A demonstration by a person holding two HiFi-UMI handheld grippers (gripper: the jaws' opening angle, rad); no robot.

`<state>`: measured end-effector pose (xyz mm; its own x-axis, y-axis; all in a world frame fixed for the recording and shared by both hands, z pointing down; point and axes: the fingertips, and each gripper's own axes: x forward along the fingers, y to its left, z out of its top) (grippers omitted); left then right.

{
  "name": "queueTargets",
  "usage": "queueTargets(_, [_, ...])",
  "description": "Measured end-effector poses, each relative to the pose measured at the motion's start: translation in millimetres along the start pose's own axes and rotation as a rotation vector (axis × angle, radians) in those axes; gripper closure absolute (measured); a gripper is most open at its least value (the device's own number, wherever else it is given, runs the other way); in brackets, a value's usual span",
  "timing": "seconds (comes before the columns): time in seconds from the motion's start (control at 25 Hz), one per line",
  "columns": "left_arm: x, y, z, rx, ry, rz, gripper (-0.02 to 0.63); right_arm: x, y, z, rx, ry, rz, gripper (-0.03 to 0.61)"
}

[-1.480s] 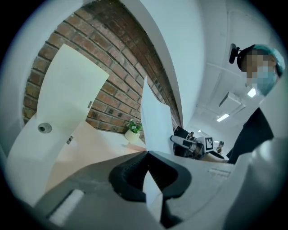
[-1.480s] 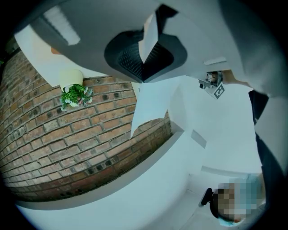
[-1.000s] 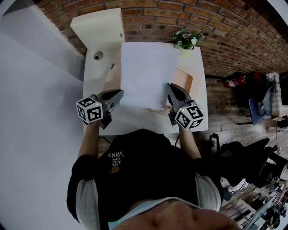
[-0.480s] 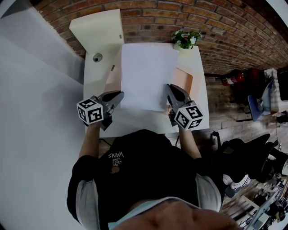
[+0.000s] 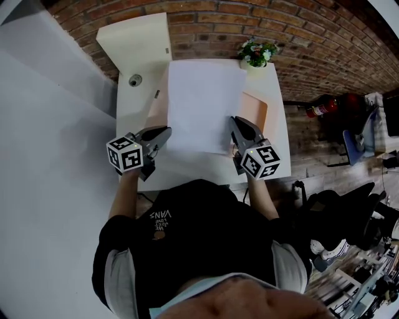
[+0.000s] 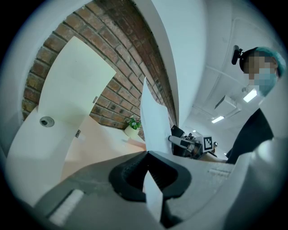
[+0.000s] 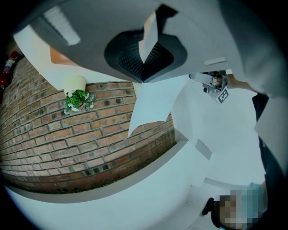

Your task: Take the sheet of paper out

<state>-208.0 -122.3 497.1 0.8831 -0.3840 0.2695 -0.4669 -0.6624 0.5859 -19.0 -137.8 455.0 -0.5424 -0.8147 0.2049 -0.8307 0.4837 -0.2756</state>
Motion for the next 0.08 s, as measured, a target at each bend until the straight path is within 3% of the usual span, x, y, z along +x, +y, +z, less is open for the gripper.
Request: queueTargets(0.08, [-1.3,0.1,-0.6,0.000,0.000,0.001,0.614,-0.3,1.2,-1.1,0.001,0.000,-0.001,0.577])
